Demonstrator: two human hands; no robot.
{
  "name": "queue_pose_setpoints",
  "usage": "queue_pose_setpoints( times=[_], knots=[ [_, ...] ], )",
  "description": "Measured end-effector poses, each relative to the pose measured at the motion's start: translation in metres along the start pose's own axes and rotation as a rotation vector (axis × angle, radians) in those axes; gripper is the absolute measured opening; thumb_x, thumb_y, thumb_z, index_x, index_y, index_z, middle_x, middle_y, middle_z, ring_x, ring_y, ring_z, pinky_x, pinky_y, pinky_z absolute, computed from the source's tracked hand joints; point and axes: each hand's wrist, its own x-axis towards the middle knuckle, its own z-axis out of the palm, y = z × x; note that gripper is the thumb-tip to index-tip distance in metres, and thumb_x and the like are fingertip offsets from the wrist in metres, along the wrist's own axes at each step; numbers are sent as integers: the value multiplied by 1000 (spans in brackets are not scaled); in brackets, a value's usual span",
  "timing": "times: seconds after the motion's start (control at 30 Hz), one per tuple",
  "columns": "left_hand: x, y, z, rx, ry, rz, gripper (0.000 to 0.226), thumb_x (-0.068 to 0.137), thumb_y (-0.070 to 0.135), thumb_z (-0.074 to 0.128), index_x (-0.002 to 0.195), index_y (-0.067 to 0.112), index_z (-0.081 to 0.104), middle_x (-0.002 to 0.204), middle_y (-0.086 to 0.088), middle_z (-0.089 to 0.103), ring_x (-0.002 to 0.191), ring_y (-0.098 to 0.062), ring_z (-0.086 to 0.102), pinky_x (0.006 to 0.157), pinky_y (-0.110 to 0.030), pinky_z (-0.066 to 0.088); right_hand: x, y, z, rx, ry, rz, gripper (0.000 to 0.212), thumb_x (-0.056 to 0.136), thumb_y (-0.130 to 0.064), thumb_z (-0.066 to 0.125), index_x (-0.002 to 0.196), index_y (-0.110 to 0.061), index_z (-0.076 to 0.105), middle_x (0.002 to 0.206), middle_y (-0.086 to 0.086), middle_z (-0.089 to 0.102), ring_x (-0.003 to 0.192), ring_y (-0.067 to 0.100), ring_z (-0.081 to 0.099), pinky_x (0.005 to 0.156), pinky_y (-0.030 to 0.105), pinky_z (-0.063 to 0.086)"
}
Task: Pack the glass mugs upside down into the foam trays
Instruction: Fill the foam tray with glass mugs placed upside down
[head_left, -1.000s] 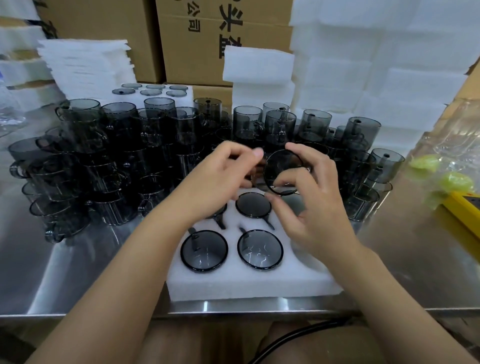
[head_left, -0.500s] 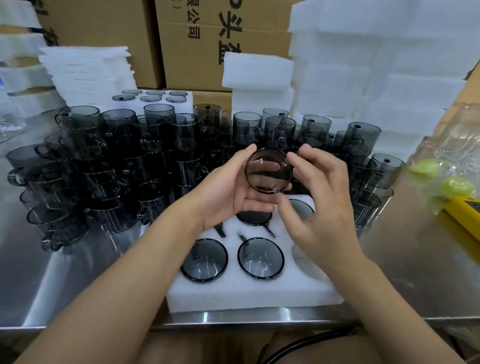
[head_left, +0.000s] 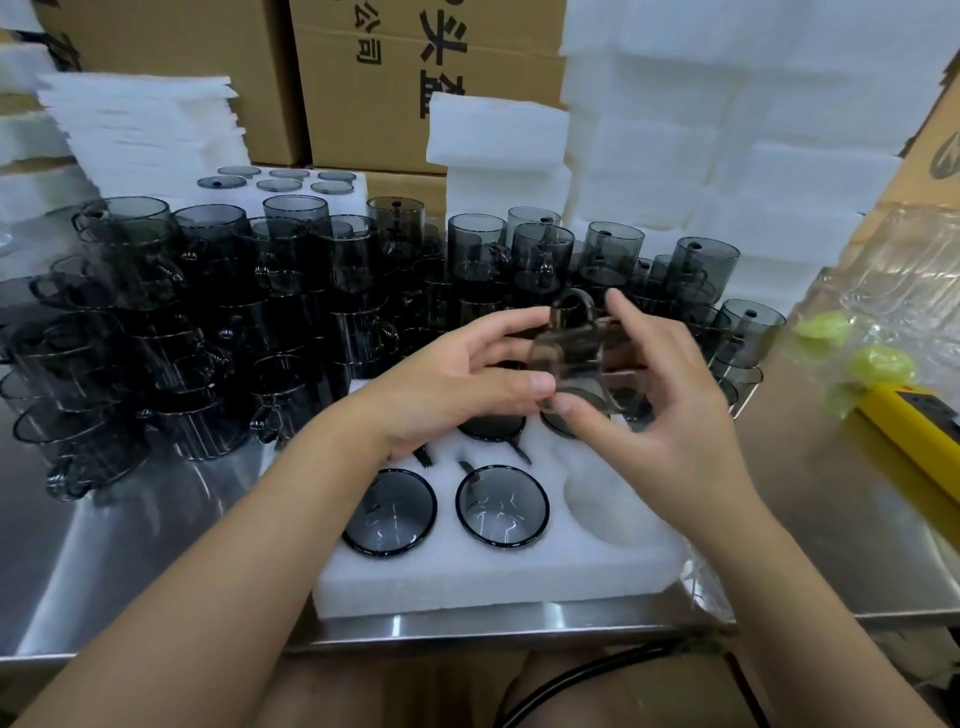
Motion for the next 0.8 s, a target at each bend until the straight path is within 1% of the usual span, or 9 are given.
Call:
queue_pose_setpoints(
  times=[0.07,0.1,0.17,0.23,0.37,0.5,0.6,0.7,0.8],
  knots=[
    [1,-1,0,28,8,-8,54,77,27,69,127,26,50,126,-1,62,111,-15,64,84,-25,54,-6,0,-22,66,-85,86,73,69,-34,79,133,-41,45,115,-19,50,108,-2,53,91,11,40],
    [1,-1,0,43,14,-9,47,80,25,67,124,26,53,123,-1,64,109,-14,65,83,-24,54,-10,-2,-32,55,-174,103,70,67,-40,76,131,-44,48,113,-22,50,107,-2,52,89,6,36],
    [1,-2,-1,92,14,-6,35,83,22,64,117,25,58,114,0,69,100,-13,68,78,-22,54,-19,-6,-45,-30,-406,115,67,64,-50,67,129,-49,48,112,-25,48,110,-3,48,86,2,31],
    [0,-1,-1,126,10,-4,32,80,26,66,112,25,62,106,1,73,90,-10,69,73,-20,53,-27,-8,-46,-127,-545,109,65,68,-48,65,129,-52,44,113,-28,45,115,-3,43,89,3,28],
    [-1,0,-1,145,20,10,38,73,38,67,108,25,64,102,1,74,80,-6,66,68,-18,51,-27,-10,-41,-226,-531,119,65,71,-47,59,133,-49,38,110,-36,38,111,-11,37,88,2,25],
    [-2,-2,-3,169,16,21,29,80,27,64,109,25,64,100,3,74,73,-5,63,64,-17,49,-29,-13,-34,-331,-513,101,70,76,-55,54,141,-41,33,111,-36,33,112,-13,31,88,-2,21],
    [-2,-2,-3,175,12,28,29,82,23,61,110,24,63,100,3,74,67,-4,58,62,-17,46,-36,-16,-30,-446,-536,80,78,76,-60,42,147,-38,19,117,-30,26,116,-9,25,94,-1,16],
    [-2,-3,-4,171,9,32,28,82,22,61,110,24,63,99,3,74,64,-3,56,60,-17,45,-44,-17,-29,-561,-545,21,73,85,-63,32,149,-32,13,120,-23,24,113,1,25,98,11,19],
    [-2,-3,-5,173,6,35,28,82,22,61,110,24,63,99,2,74,63,-3,55,60,-17,45,-50,-19,-28,-606,-511,15,78,82,-67,19,149,-27,22,118,-19,29,105,6,27,96,21,26]
  ],
)
